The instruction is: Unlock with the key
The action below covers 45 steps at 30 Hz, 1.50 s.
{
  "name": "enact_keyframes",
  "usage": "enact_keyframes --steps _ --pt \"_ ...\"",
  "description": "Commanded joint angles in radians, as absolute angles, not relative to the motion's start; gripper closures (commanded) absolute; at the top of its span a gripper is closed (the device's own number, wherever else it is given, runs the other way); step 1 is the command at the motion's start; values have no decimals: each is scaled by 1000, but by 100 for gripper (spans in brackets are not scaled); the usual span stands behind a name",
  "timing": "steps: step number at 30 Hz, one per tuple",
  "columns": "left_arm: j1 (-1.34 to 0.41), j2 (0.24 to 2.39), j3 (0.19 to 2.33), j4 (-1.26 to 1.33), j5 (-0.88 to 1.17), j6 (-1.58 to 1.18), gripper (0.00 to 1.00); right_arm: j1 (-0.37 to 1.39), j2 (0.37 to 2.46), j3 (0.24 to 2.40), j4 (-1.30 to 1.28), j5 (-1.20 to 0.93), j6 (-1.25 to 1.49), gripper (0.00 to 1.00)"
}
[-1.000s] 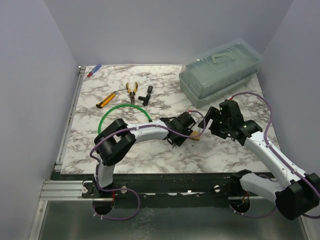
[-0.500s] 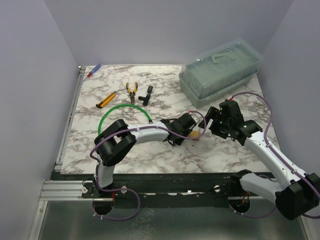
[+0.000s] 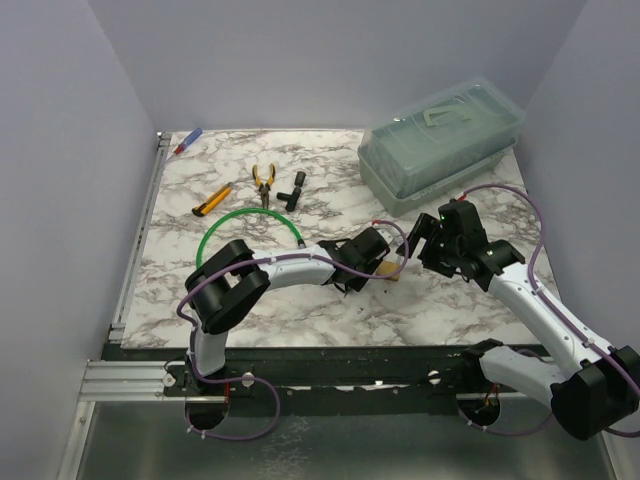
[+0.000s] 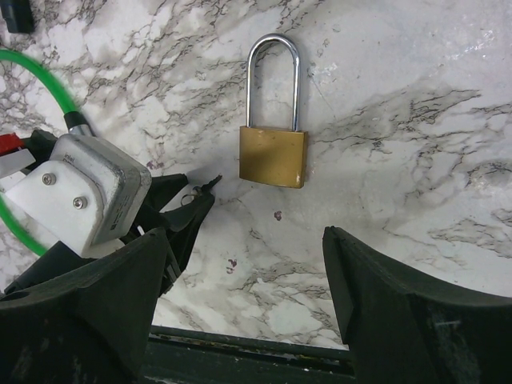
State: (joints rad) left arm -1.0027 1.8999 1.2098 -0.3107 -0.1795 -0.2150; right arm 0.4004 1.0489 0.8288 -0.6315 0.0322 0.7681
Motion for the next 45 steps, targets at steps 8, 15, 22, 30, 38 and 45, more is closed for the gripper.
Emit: enact_keyframes --steps 8,15,22,30,38,45 --pt "-1011 1924 1169 -474 -148 -319 61 406 1043 813 -639 39 765 16" --pt "-1020 1923 1171 -505 -143 -347 64 406 1039 814 -643 45 771 16" --pt "-1029 1907 1159 -534 -158 -371 65 406 1007 813 -650 63 778 16" --pt "-1035 1929 1152 -526 -193 -388 73 407 1015 811 -646 55 779 16" --pt "-1036 1943 1167 -491 -222 -382 78 406 1007 810 -649 52 780 16" --pt "-1035 1878 1129 -441 -230 -378 82 406 982 812 -638 32 778 16"
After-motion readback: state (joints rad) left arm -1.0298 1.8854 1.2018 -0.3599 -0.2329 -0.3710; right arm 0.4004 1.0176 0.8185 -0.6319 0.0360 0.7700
